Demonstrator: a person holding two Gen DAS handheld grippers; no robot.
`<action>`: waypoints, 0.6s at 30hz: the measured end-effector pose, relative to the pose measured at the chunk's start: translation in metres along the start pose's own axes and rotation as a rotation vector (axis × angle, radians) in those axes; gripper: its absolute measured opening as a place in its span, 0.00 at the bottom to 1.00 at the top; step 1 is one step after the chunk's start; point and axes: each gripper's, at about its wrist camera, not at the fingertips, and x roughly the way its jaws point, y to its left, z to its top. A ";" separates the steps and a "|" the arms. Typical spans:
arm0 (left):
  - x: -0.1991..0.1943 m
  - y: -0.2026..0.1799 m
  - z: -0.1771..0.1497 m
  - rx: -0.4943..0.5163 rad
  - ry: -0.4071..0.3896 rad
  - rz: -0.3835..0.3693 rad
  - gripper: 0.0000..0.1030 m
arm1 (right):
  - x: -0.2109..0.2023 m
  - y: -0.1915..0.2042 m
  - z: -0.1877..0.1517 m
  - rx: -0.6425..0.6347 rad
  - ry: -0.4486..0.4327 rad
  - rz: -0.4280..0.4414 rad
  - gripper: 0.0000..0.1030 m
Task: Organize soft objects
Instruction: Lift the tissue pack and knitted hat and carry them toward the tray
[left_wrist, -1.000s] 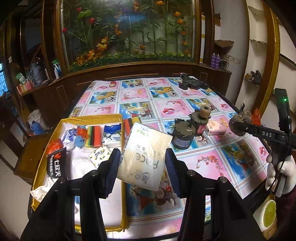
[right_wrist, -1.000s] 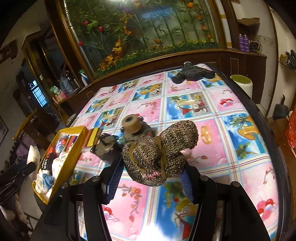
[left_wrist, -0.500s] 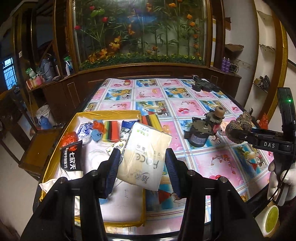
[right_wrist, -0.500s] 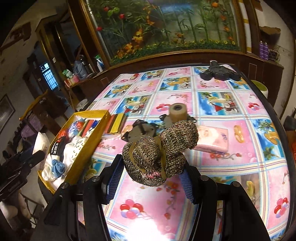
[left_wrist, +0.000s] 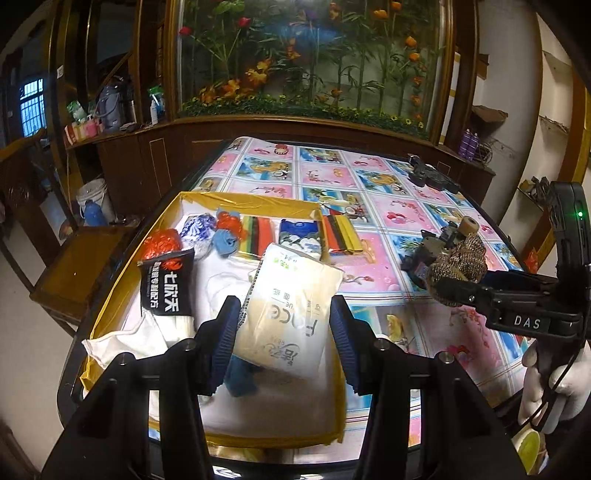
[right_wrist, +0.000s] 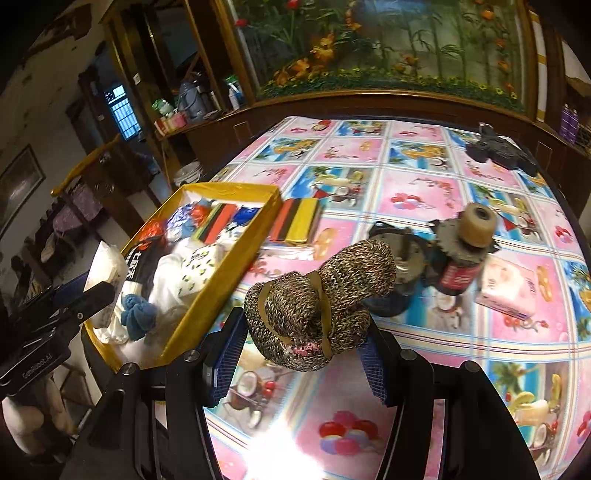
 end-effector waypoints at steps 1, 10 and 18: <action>0.001 0.003 -0.001 -0.008 0.002 0.000 0.46 | 0.003 0.006 0.001 -0.009 0.004 0.004 0.56; 0.001 0.046 -0.005 -0.114 -0.002 -0.037 0.46 | 0.026 0.047 0.009 -0.076 0.029 0.028 0.56; -0.004 0.110 -0.015 -0.283 -0.027 0.001 0.46 | 0.047 0.083 0.010 -0.134 0.059 0.068 0.56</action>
